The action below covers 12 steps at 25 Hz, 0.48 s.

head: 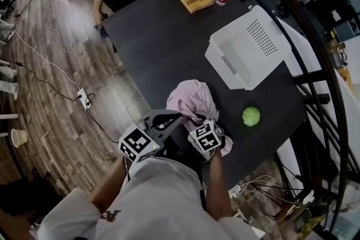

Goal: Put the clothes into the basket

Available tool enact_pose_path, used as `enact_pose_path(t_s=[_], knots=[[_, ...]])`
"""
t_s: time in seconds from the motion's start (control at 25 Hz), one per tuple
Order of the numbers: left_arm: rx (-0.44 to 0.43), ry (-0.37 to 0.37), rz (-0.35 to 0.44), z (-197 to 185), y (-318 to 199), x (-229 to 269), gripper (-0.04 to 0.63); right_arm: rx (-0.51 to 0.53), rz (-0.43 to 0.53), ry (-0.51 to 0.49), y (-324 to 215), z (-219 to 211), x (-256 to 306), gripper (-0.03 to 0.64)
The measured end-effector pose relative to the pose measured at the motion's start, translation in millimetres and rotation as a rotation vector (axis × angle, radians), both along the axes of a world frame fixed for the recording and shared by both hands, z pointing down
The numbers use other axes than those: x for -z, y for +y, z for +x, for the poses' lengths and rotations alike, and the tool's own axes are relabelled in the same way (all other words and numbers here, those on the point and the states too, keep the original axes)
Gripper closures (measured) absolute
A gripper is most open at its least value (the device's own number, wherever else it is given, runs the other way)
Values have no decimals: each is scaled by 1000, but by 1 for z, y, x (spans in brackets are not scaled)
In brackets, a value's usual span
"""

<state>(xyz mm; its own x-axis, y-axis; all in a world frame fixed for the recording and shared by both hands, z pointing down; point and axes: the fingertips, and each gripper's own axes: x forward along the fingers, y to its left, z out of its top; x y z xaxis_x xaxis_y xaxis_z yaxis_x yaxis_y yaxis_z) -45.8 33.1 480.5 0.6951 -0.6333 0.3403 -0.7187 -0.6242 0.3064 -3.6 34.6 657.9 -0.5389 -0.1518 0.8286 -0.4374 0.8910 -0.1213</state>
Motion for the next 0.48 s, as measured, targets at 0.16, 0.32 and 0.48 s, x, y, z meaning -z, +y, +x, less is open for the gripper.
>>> enact_pose_path(t_s=[0.16, 0.32, 0.48], knots=[[-7, 4, 12, 1, 0, 4, 592, -71, -1, -102, 0, 0, 12, 520], [-12, 1, 17, 1, 2, 8, 592, -142, 9, -190, 0, 3, 32, 522], [-12, 13, 51, 2, 2, 21, 592, -205, 35, -267, 0, 8, 58, 523]])
